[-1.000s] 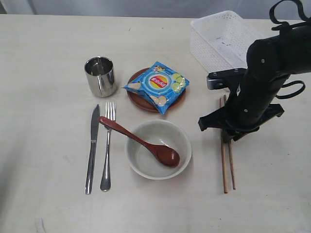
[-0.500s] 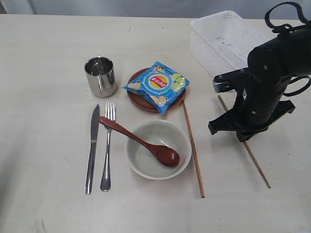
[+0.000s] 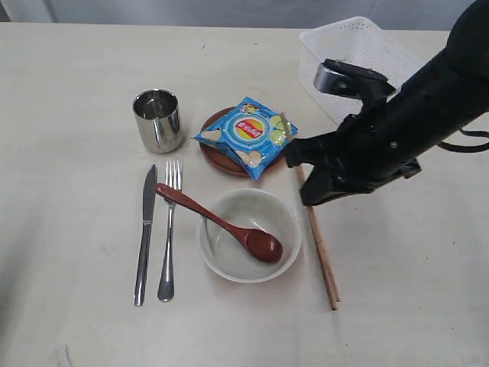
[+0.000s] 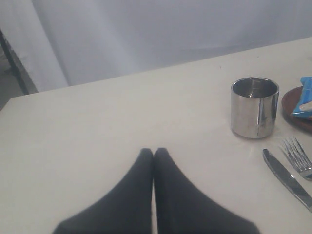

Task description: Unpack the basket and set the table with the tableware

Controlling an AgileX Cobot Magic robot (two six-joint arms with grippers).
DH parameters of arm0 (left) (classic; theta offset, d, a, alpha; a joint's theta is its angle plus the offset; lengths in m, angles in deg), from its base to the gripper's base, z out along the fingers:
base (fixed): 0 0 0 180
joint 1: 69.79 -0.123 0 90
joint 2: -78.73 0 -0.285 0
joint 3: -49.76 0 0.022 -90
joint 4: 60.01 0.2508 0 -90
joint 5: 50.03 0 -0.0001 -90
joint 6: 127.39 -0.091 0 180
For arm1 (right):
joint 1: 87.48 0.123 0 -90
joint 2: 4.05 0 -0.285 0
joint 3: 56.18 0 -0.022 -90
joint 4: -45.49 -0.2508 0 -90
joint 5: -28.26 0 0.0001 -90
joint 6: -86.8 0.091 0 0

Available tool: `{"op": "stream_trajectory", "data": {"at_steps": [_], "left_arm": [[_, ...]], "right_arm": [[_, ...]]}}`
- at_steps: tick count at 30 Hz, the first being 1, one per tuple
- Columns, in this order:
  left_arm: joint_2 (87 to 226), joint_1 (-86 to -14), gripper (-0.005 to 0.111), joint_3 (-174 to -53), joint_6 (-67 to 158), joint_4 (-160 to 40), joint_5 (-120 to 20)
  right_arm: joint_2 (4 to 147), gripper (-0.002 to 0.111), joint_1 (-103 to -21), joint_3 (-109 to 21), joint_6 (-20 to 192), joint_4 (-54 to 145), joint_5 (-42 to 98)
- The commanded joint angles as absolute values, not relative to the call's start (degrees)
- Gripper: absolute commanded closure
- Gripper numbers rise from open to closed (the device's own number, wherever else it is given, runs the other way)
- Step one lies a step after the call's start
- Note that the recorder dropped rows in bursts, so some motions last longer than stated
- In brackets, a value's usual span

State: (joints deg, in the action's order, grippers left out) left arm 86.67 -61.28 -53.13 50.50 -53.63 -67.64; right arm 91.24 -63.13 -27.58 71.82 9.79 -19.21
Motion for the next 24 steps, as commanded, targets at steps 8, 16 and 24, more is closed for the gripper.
{"op": "stream_trajectory", "data": {"at_steps": [8,16,24], "left_arm": [[86.52,-61.59,0.107,-53.03,50.69,-54.20,-67.19],[86.52,-61.59,0.107,-53.03,50.69,-54.20,-67.19],[86.52,-61.59,0.107,-53.03,50.69,-54.20,-67.19]], "right_arm": [[94.73,0.109,-49.98,-27.52,73.13,0.64,-11.06],[100.58,0.109,-49.11,-27.52,74.31,-1.97,-7.88],[101.24,0.108,-49.11,-27.52,72.49,-3.35,-4.95]]}}
